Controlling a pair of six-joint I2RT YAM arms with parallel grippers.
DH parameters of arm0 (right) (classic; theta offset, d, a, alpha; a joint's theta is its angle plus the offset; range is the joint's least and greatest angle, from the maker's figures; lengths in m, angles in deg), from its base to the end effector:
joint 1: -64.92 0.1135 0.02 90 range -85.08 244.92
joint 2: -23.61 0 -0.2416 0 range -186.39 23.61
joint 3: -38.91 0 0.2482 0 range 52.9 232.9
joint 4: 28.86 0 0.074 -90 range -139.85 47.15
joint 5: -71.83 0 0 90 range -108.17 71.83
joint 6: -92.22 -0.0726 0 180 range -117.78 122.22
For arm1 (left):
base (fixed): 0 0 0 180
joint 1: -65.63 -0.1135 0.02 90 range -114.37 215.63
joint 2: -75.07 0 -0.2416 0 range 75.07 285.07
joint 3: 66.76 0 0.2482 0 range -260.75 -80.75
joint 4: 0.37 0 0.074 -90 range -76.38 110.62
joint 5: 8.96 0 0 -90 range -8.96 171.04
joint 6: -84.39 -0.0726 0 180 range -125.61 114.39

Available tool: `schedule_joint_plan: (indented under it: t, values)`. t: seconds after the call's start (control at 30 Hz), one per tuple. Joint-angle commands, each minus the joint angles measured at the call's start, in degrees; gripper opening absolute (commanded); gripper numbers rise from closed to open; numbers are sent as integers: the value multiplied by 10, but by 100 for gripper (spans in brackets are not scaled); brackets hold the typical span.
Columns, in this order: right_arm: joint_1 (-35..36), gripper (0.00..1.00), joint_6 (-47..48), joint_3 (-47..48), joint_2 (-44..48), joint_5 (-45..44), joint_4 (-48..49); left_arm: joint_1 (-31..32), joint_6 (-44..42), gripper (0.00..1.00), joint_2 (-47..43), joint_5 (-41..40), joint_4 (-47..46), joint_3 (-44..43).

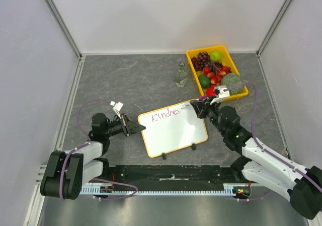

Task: Write a sentence on the whiteboard

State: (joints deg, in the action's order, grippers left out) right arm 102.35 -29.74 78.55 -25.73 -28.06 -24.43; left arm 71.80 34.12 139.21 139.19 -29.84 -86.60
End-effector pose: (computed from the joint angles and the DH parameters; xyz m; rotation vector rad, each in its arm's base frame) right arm 0.2078 0.1433 0.2416 0.0533 1.7193 0.7682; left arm 0.1930 -0.0829 0.1288 0.2181 1.9480 -1.4635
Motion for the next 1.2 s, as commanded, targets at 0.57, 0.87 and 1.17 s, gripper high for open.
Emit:
schedule_joint_plan:
  t: [0.57, 0.87, 1.17]
  values:
    - [-6, 0, 17, 6, 24, 9, -51, 2, -10, 2, 5, -1, -8, -7]
    - [-8, 0, 23, 3, 29, 22, -59, 1, -10, 2, 5, -2, -8, -7]
    - [-8, 0, 2, -7, 14, 63, -22, 1, -10, 2, 5, -2, -8, -7]
